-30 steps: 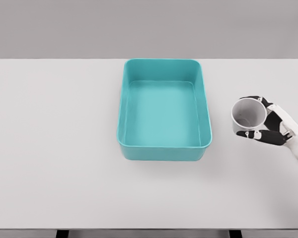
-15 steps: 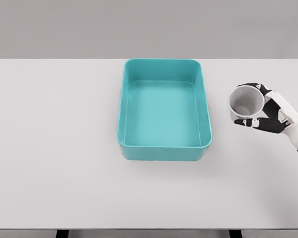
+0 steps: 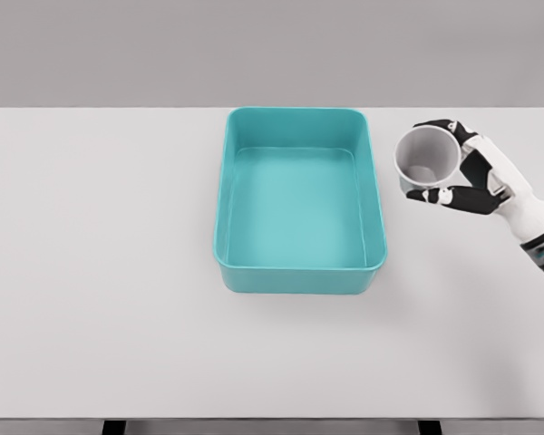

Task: Put the paper cup into the basket with your right arm

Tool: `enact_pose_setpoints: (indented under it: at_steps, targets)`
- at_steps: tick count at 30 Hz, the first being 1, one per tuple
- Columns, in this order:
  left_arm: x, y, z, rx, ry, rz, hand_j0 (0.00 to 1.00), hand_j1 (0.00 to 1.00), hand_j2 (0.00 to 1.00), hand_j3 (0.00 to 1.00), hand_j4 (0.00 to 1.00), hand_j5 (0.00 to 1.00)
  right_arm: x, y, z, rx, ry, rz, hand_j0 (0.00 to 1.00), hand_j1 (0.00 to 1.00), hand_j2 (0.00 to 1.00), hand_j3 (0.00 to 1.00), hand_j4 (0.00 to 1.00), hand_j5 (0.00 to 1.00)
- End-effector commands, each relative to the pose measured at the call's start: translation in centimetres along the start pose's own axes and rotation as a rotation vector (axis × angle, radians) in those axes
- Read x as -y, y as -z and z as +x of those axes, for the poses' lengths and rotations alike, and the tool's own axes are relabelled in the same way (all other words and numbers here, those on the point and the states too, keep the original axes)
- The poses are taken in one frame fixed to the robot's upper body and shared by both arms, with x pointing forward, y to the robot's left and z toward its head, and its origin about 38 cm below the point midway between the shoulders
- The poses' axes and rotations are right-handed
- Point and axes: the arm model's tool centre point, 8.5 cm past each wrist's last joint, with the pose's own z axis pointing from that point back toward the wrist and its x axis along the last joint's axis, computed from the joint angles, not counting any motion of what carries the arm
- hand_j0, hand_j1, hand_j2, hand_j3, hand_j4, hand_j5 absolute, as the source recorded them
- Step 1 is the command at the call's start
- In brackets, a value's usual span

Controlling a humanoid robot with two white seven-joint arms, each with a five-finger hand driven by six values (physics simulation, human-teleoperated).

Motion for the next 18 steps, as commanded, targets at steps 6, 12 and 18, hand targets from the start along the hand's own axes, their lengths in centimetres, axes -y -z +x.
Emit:
enact_pose_setpoints:
  at_steps: [6, 12, 18]
  targets:
    - [0.0, 0.0, -0.1, -0.002, 0.000, 0.000, 1.00, 1.00, 1.00, 1.00, 1.00, 1.00, -1.4, 3.1, 0.8, 0.027, -0.058, 0.034, 0.59, 0.59, 0.59, 0.59, 0.59, 0.59]
    - [0.0, 0.0, 0.0, 0.000, 0.000, -0.002, 1.00, 1.00, 1.00, 1.00, 1.00, 1.00, -2.0, 5.3, 1.8, 0.043, -0.117, 0.067, 0.59, 0.59, 0.59, 0.59, 0.59, 0.59]
    - [0.0, 0.0, -0.1, -0.002, 0.000, 0.000, 1.00, 1.00, 1.00, 1.00, 1.00, 1.00, -2.7, 7.4, 3.1, 0.064, -0.179, 0.119, 0.59, 0.59, 0.59, 0.59, 0.59, 0.59]
